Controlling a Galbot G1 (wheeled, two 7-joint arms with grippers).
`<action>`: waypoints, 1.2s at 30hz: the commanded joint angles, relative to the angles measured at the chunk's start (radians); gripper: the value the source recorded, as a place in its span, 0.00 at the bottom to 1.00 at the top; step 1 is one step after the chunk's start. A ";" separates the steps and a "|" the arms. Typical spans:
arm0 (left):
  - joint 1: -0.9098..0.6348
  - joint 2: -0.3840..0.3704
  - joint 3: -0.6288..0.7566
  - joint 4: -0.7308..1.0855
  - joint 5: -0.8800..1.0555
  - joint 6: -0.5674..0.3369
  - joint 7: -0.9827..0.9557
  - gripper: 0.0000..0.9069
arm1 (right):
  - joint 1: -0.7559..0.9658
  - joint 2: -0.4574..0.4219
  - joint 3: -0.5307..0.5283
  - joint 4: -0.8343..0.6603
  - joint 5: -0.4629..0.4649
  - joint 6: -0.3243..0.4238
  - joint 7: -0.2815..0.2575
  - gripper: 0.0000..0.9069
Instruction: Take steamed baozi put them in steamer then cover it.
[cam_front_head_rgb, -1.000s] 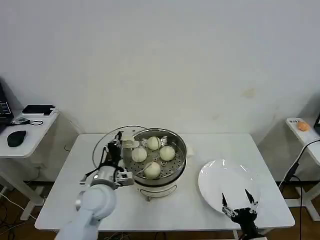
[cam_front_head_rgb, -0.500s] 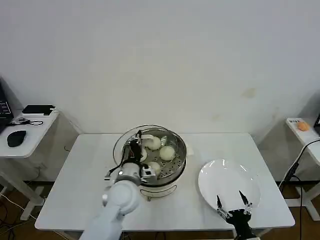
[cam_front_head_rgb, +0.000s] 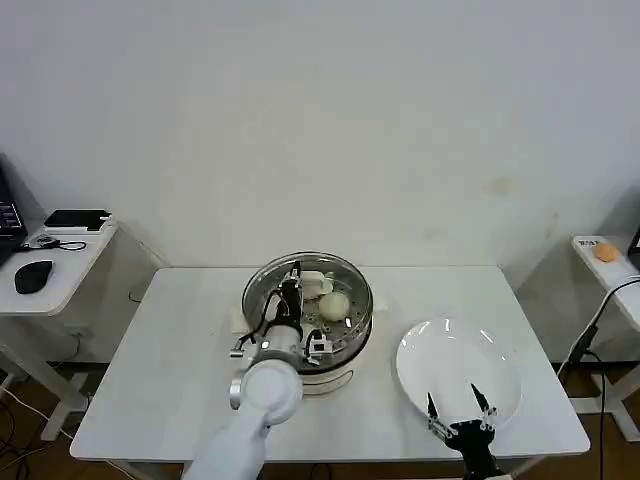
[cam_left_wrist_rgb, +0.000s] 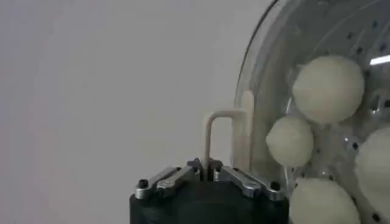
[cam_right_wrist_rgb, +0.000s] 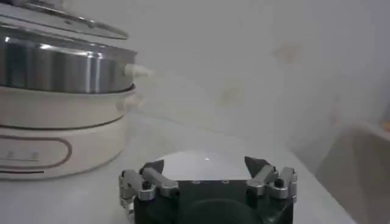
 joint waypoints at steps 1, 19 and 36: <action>-0.007 -0.026 0.005 0.045 0.054 -0.006 -0.007 0.00 | -0.003 -0.001 -0.002 -0.006 -0.001 0.002 0.000 1.00; 0.002 -0.046 0.001 0.079 0.060 -0.012 -0.020 0.00 | -0.001 -0.006 -0.007 -0.017 0.000 0.006 0.001 1.00; 0.015 -0.047 0.000 0.060 0.057 -0.016 -0.008 0.00 | 0.000 -0.004 -0.020 -0.023 -0.007 0.006 0.000 1.00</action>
